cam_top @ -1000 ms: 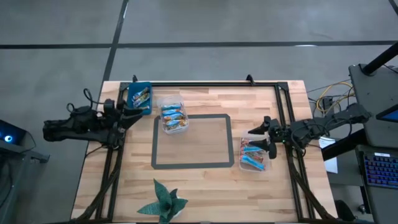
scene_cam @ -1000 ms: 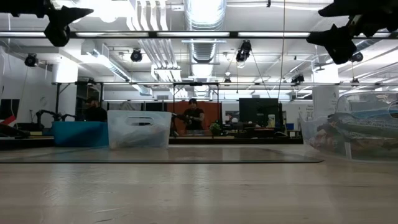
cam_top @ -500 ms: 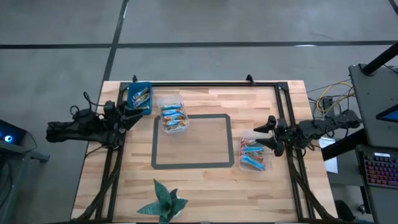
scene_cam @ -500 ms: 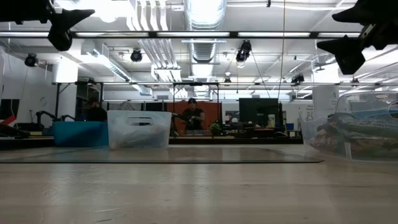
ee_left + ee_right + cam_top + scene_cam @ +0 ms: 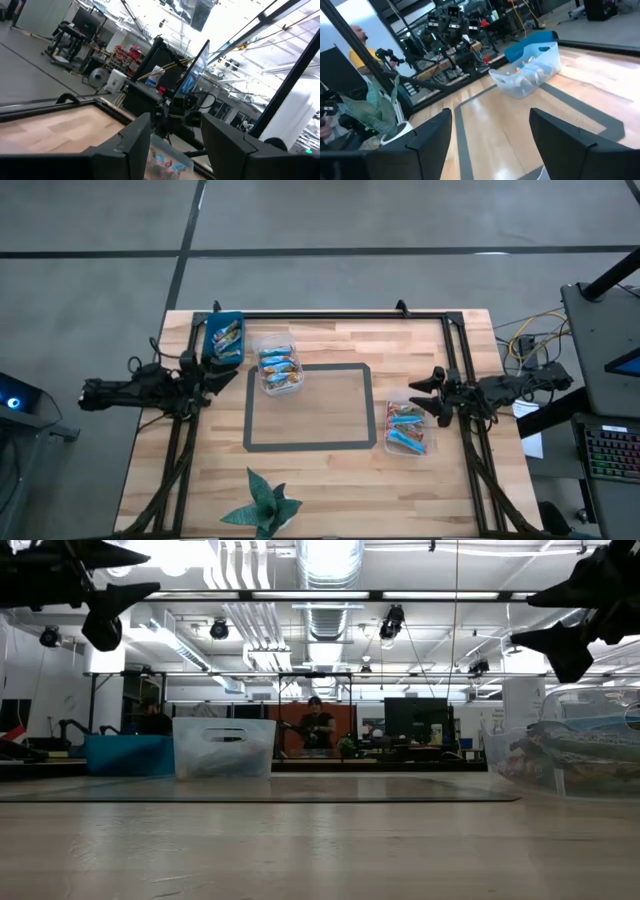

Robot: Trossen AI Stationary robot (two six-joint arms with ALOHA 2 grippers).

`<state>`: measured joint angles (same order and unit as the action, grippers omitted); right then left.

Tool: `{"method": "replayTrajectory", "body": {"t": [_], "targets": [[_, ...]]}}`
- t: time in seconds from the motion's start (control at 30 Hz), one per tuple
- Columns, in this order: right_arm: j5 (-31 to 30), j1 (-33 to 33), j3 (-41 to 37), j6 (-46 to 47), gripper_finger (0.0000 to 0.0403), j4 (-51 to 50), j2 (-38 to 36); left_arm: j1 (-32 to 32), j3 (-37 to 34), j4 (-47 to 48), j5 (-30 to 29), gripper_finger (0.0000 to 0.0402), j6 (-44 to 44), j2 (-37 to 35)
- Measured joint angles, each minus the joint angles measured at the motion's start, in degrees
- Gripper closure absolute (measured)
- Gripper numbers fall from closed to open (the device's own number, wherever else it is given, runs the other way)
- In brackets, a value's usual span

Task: Pick and place Granola Bars by type
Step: Return to Home Position

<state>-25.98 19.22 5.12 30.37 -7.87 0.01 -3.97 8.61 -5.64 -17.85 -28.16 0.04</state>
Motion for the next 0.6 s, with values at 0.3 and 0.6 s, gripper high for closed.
{"method": "replayTrajectory", "body": {"t": [0.3, 0.6], "targets": [[-0.18, 0.0, -2.38, 1.48, 0.0138, 4.85, -0.02, 0.0, -2.34, -0.87, 0.0, 0.0243, 0.15, -0.03], [-1.23, -0.02, -2.58, 0.57, 0.0138, 5.52, 0.04, -0.02, -6.21, -5.16, -0.13, 0.0243, 0.95, -0.03]]}}
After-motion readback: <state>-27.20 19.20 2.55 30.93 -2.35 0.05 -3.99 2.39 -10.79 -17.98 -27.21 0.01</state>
